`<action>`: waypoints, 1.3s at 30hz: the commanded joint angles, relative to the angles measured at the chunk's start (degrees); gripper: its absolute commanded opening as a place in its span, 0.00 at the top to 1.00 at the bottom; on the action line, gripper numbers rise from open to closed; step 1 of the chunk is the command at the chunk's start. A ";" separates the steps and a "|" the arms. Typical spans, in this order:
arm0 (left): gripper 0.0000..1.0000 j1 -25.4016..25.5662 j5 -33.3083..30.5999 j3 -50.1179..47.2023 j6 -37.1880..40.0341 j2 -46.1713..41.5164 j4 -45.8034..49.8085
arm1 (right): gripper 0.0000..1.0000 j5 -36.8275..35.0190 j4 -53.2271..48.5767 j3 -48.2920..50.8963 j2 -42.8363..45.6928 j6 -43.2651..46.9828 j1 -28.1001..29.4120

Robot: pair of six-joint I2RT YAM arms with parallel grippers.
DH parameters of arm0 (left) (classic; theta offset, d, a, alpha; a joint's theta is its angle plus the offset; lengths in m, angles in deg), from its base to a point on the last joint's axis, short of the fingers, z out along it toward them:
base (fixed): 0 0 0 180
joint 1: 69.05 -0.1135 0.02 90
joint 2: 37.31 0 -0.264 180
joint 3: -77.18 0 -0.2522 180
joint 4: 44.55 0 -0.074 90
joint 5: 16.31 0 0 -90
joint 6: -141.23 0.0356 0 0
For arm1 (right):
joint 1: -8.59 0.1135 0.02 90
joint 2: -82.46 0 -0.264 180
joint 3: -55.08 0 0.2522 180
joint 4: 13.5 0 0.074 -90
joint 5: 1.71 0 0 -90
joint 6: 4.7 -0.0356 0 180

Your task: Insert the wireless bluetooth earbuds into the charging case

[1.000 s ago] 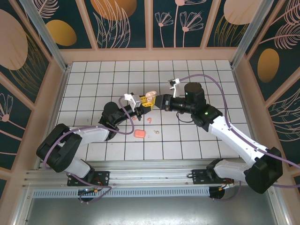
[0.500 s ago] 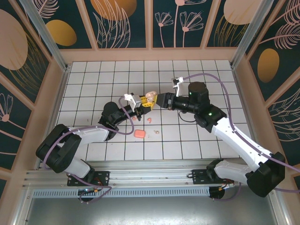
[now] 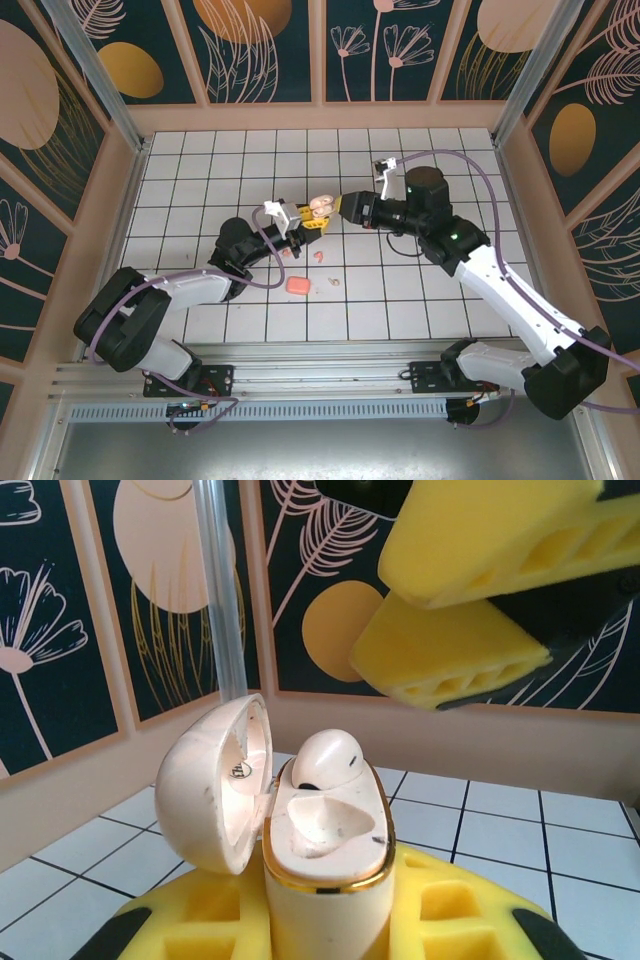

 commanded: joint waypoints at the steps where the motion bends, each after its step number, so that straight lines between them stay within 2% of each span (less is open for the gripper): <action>1: 0.94 0.36 -2.19 -1.29 0.26 -1.58 -1.35 | 0.60 -6.11 -11.45 -4.23 -1.53 2.12 -0.03; 10: 0.94 -0.12 -6.34 -4.67 -2.96 -1.24 -1.53 | 0.60 -13.42 -21.90 -0.23 -0.95 -5.65 4.10; 15: 0.94 -0.72 -9.10 -8.29 -7.00 -0.77 -4.77 | 0.60 -14.59 -22.02 7.25 0.26 -15.36 7.30; 19: 0.94 -0.99 -12.62 -10.59 -10.52 -0.86 -6.99 | 0.59 -13.00 -18.79 11.92 -2.68 -20.16 9.34; 26: 0.95 -2.00 -17.29 -13.55 -13.71 -1.40 -9.18 | 0.58 -12.67 -16.93 11.70 -11.58 -20.10 10.21; 30: 0.95 -4.18 -17.50 -15.20 -16.25 -1.82 -10.44 | 0.57 -12.80 -16.85 9.58 -17.62 -19.09 10.86; 39: 0.96 -5.76 -19.10 -16.51 -15.41 -5.06 -7.82 | 0.57 -12.63 -15.92 5.49 -27.14 -17.31 11.61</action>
